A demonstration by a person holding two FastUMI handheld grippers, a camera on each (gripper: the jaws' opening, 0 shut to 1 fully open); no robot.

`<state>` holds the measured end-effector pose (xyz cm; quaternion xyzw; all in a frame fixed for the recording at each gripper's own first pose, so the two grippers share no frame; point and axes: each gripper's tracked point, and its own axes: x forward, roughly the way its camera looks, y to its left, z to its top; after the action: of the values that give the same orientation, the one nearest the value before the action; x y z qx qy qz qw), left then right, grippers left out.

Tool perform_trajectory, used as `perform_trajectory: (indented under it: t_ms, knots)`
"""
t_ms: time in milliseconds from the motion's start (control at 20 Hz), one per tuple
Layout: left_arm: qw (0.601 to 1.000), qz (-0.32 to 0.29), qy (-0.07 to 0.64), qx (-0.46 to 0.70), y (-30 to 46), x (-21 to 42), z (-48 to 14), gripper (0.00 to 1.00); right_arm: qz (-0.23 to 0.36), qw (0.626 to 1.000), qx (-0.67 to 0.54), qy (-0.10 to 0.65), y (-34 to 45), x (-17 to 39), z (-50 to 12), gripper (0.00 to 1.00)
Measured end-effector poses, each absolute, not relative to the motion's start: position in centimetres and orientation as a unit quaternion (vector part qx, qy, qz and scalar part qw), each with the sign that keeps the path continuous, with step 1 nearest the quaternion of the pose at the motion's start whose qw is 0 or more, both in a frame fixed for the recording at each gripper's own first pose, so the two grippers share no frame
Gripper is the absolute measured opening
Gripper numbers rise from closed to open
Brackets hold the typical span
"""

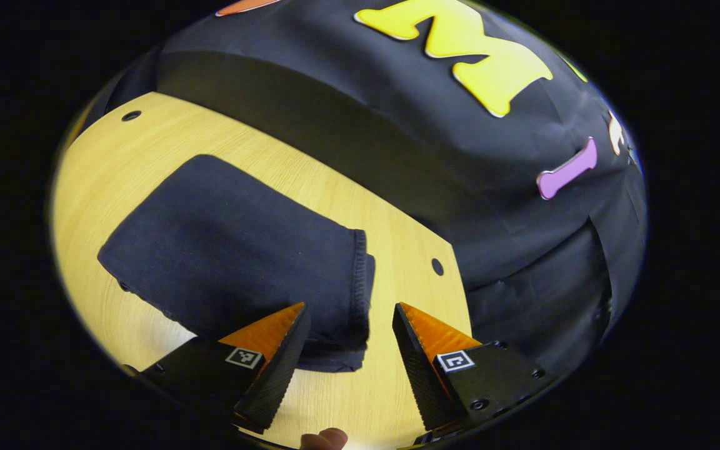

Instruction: Grasp the waist and the cuffs of the jeans and fold them to make the two legs overlap; first hold the waist and fold one-third of the jeans toward the cuffs, then hold the cuffs and fold the remaining one-third in the same direction to finish folding.

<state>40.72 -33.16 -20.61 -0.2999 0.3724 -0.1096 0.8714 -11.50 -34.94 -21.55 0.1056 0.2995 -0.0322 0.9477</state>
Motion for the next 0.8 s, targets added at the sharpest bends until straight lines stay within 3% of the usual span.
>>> perform_trajectory:
  t_ms: [150,200,250,300,550,800]
  knots:
    - [0.917,-0.132,0.301,-0.225,-30.6,40.6,-14.4,0.88,-0.008,0.962,0.096,0.257,-32.4,-8.5,-18.4,0.96]
    - [0.932,-0.136,0.272,-0.195,-29.6,40.7,-12.0,0.81,0.002,0.965,0.101,0.241,-31.2,-7.3,-16.9,0.96]
    - [0.947,-0.135,0.24,-0.168,-28.2,40.7,-9.5,0.99,0.018,0.969,0.107,0.222,-29.6,-6.1,-15.1,0.96]
    - [0.958,-0.131,0.207,-0.148,-26.7,40.3,-6.9,0.99,0.03,0.972,0.108,0.206,-27.9,-4.9,-13.4,0.96]
    - [0.989,-0.06,0.096,-0.091,-18.6,36.9,4.0,0.98,0.057,0.988,0.102,0.097,-21.8,-1.0,-5.8,0.97]
    - [0.997,0.011,0.036,-0.06,-15.3,34.1,8.8,0.98,0.062,0.996,0.063,-0.017,-16.2,-0.9,-1.0,0.98]
